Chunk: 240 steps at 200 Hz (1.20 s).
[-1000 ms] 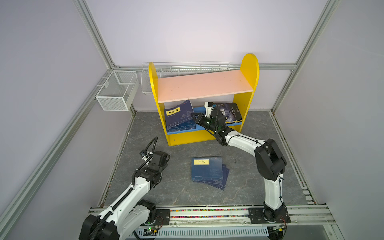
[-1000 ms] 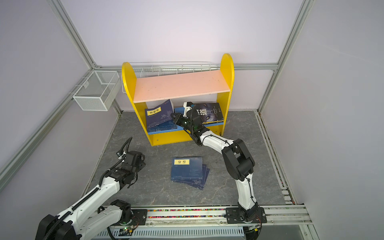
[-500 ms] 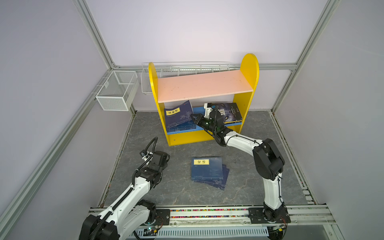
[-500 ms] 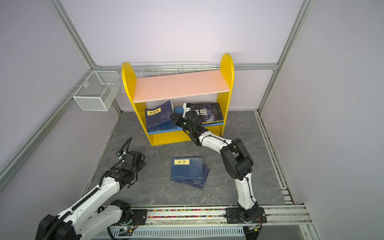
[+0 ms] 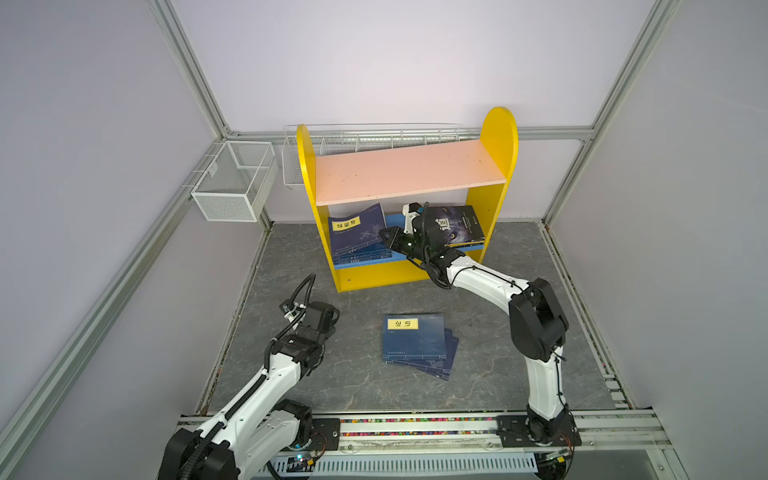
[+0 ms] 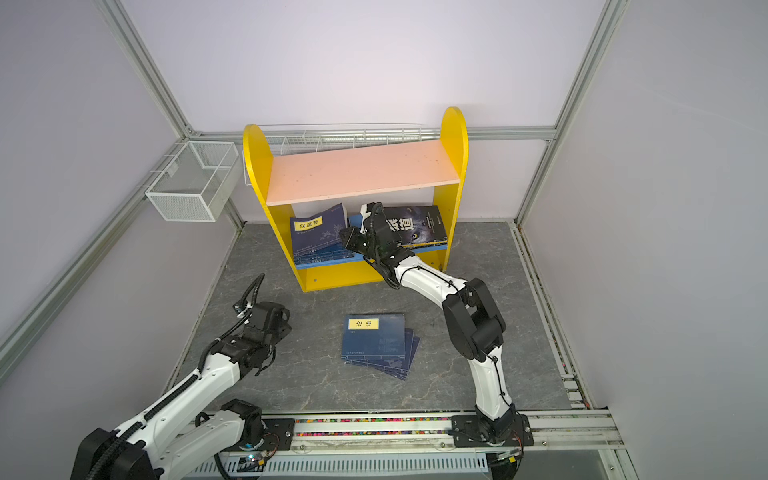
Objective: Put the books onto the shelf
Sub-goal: 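Carry the book into the blue shelf with the right gripper, then lower the book onto the books on the shelf with the right gripper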
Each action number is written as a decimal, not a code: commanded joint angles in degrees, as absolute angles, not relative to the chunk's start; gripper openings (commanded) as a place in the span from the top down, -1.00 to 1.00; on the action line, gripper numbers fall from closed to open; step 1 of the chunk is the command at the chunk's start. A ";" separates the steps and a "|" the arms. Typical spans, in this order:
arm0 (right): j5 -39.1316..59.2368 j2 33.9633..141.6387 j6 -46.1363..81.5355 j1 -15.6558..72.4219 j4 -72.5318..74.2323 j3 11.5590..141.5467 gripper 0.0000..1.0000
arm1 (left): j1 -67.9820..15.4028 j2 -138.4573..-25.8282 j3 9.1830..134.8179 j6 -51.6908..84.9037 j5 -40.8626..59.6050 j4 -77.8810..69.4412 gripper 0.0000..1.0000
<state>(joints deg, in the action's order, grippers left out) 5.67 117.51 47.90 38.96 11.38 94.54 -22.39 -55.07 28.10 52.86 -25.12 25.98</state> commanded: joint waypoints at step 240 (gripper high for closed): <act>-5.01 113.91 24.19 41.77 -11.00 101.87 -0.42 | -22.05 -55.28 28.30 52.66 -24.71 25.58 -0.17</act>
<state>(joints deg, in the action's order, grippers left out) -5.37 117.23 28.77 42.00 -10.70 101.69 -22.39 -55.44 28.10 52.69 -24.16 25.78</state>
